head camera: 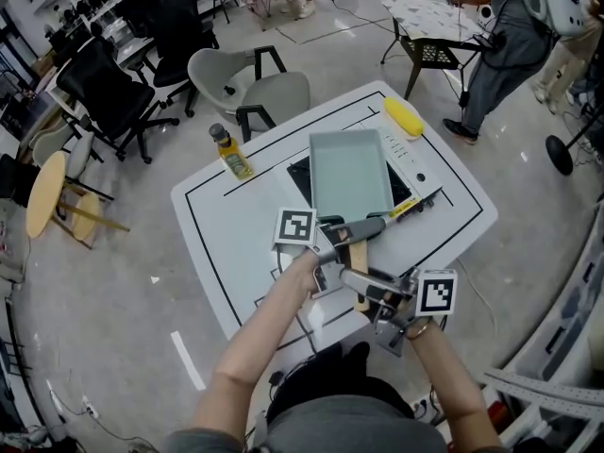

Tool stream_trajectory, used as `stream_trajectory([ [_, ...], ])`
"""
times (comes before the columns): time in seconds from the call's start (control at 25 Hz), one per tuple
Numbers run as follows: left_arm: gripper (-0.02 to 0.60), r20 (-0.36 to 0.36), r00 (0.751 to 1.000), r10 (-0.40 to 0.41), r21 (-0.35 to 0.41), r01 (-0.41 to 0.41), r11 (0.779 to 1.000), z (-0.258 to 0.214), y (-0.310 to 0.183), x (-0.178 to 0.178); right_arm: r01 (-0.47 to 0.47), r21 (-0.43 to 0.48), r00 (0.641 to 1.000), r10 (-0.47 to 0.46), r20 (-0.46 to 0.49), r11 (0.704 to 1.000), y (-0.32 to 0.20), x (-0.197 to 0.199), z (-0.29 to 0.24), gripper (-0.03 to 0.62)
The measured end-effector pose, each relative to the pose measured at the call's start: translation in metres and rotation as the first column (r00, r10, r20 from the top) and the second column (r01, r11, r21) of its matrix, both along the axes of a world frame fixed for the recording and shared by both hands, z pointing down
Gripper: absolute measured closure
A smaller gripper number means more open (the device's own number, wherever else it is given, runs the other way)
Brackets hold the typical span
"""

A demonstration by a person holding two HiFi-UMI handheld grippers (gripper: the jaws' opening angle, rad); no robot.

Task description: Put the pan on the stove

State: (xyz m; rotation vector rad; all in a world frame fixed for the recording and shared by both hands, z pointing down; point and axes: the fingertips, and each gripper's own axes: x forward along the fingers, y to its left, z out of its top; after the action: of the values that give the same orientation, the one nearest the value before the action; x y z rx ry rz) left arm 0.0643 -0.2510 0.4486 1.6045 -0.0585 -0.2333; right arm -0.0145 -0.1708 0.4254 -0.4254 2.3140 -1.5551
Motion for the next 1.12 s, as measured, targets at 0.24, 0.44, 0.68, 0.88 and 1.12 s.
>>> stream_trajectory([
  [0.24,0.403,-0.008,1.0,-0.01,0.009,0.01,1.0,-0.003,0.006,-0.001,-0.002,0.0,1.0,0.002,-0.001,1.0,0.001,0.001,0.0,0.402],
  [0.44,0.388,0.002,1.0,-0.022,0.015,0.022,1.0,-0.003,0.009,-0.003,0.005,0.012,1.0,-0.005,0.0,1.0,0.001,0.003,0.0,0.379],
  [0.68,0.38,0.012,0.999,-0.041,0.017,0.041,0.999,-0.002,0.01,-0.008,-0.001,0.008,1.0,0.001,0.03,1.0,0.003,0.005,-0.004,0.347],
  [0.88,0.376,0.005,0.998,-0.061,0.014,0.061,0.998,-0.005,0.015,-0.013,-0.03,0.002,0.999,0.03,0.042,1.0,0.006,0.017,-0.006,0.341],
  [1.12,0.376,0.015,0.997,-0.08,0.014,0.08,0.997,-0.003,0.013,-0.015,-0.043,-0.004,0.999,0.043,0.001,0.999,0.008,0.025,-0.001,0.341],
])
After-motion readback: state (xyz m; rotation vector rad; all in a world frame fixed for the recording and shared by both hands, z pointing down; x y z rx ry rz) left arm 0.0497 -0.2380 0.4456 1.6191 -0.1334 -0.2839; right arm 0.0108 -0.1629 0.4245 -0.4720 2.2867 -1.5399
